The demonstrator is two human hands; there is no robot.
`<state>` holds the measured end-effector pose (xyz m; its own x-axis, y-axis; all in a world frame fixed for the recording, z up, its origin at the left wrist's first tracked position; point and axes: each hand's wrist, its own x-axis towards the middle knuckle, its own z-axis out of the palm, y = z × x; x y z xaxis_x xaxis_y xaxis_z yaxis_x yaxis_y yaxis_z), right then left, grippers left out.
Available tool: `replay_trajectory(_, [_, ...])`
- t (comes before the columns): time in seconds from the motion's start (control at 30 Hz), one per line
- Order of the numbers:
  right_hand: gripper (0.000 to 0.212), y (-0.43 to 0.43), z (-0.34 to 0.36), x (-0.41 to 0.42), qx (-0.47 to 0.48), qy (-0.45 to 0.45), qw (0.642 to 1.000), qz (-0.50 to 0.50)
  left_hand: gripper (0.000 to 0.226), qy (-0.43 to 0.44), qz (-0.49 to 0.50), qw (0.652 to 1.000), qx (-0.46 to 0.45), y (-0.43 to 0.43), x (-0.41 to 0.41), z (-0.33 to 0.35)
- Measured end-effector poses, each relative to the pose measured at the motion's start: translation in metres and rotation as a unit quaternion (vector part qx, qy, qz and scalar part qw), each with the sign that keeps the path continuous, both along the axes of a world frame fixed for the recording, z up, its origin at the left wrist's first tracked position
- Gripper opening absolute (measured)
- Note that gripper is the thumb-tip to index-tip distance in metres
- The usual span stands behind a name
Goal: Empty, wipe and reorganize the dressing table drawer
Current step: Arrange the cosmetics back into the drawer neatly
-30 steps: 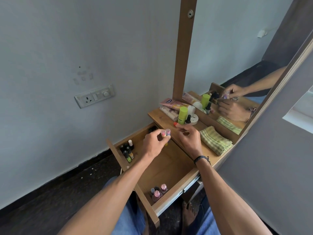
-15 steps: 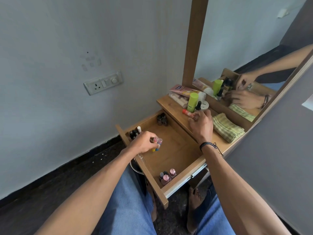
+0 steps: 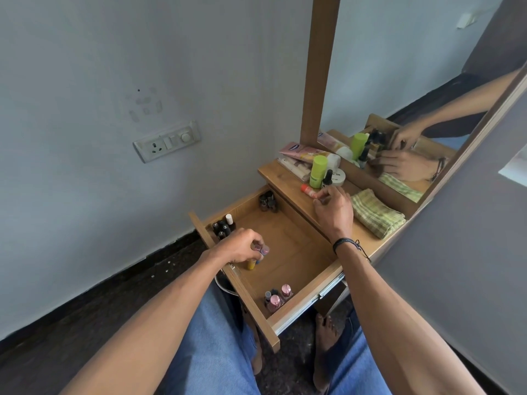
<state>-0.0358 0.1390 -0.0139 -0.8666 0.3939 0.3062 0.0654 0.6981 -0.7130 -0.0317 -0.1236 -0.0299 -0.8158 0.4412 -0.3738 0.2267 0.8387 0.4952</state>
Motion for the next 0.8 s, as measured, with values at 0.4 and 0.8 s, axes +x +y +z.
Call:
replay_trajectory(0.4, [0.012, -0.001, 0.007, 0.004, -0.038, 0.017, 0.999, 0.023, 0.017, 0.051, -0.012, 0.999, -0.011, 0.003, 0.009, -0.004])
replay_trajectory(0.8, [0.019, -0.004, 0.017, 0.013, -0.138, 0.041, 0.989, 0.039, 0.013, 0.075, -0.015, 0.996, -0.038, 0.006, 0.014, -0.003])
